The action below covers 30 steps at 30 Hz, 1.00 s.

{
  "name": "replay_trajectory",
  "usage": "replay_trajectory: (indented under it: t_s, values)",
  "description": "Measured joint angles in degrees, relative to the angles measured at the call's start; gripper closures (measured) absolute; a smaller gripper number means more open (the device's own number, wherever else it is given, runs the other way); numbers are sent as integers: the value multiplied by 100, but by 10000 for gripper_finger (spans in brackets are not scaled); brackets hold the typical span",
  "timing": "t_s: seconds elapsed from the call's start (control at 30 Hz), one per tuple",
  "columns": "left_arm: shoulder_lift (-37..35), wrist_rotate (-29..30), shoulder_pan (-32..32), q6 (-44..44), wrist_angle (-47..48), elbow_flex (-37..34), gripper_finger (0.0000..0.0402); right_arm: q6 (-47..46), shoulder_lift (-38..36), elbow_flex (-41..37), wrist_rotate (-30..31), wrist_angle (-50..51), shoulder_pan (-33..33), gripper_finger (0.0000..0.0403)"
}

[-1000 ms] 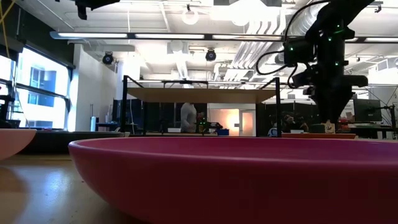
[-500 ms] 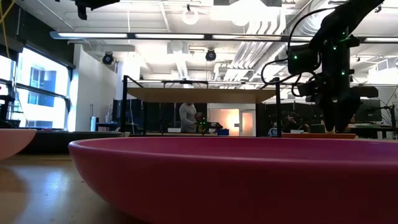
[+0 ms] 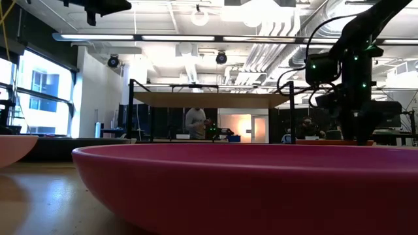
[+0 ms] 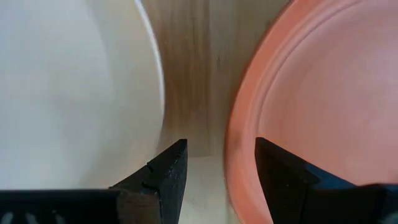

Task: Place and stack plates onto a shelf
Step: Put the orange plate on the shelf

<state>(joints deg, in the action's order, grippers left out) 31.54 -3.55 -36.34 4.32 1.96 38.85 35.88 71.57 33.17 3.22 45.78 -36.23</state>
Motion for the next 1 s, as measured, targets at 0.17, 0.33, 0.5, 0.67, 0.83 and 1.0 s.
replay_trajectory:
  t_s: [0.17,0.33,0.5,0.67,0.83,1.0]
  values:
    - [36,0,0,0,-2,0,394,-13,0,-192,89,-213,0,236]
    - [36,0,0,0,-4,0,394,-136,0,-251,164,-380,0,241]
    - [36,-2,0,0,-4,0,394,-147,0,-251,188,-381,0,284]
    - [36,-2,0,-1,-4,0,394,-425,-2,-250,189,-380,0,344]
    - [36,-4,0,-2,-4,0,394,-667,-13,-234,237,-402,0,394]
    - [36,-4,0,-2,-4,0,394,-998,-9,-223,279,-372,2,397]
